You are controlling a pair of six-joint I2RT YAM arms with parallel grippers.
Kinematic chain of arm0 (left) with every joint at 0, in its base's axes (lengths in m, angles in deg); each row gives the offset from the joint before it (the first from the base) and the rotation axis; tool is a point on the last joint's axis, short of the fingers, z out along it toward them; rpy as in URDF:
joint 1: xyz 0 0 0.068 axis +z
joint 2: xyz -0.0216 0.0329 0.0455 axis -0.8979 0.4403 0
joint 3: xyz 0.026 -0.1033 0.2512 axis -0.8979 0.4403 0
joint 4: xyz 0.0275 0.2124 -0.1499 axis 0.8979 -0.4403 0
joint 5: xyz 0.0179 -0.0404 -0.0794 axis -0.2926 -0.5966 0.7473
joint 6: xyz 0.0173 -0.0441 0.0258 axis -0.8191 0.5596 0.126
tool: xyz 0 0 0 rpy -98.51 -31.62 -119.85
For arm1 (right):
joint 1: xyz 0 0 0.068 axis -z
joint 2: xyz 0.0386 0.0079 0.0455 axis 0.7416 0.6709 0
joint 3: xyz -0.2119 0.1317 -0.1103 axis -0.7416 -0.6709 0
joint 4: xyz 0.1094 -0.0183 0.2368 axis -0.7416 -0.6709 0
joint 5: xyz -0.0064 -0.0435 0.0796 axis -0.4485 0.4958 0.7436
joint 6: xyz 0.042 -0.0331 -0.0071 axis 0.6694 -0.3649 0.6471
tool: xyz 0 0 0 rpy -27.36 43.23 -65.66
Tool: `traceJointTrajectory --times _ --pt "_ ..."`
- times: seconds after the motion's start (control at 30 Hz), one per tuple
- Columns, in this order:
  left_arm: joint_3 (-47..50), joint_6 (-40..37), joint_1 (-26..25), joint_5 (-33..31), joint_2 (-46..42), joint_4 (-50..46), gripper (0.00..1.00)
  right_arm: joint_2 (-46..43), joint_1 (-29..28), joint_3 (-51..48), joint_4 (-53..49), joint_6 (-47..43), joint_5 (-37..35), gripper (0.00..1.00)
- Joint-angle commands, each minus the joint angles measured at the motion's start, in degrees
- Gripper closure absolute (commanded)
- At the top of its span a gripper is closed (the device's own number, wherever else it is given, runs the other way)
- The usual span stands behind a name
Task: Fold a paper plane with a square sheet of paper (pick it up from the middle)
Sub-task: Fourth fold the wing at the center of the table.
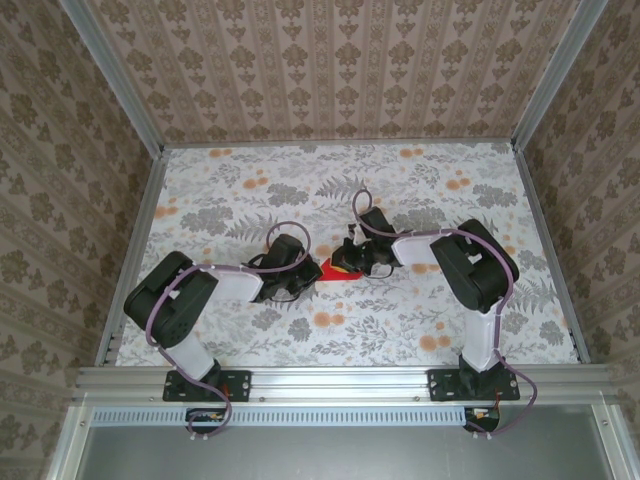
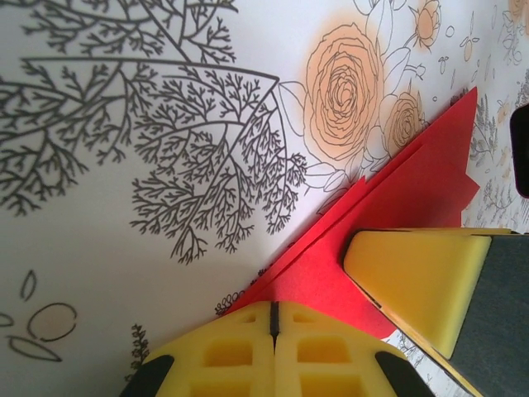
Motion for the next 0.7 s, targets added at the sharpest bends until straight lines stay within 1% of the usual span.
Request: traceJointTrajectory --times 0.0,0.2,0.27,0.37,0.5,0.67 --pt "1.6 1.6 0.9 -3.5 1.1 -10.9 1.00 -0.6 3.3 -2.0 -4.4 -2.6 -4.3 0.91" --pt "2.0 2.0 1.1 -3.6 0.7 -11.4 1.00 -4.0 11.6 -7.2 -4.7 -5.3 -6.5 0.91" --pt "2.0 1.8 1.2 -3.5 0.6 -11.5 1.00 -5.3 14.7 -7.6 -5.9 -6.5 -7.2 0.91" --pt "1.5 1.2 1.1 -3.5 0.6 -11.8 1.00 -7.6 17.6 -6.9 -7.4 -7.7 -8.1 0.91" --pt "0.4 -0.3 1.1 -3.1 0.4 -12.3 1.00 -11.3 17.7 -4.7 -9.0 -8.1 -8.1 0.91" --pt "-3.5 -5.8 1.1 -1.0 -1.6 -13.5 0.99 -13.8 14.6 -3.8 -9.4 -7.9 -6.9 0.89"
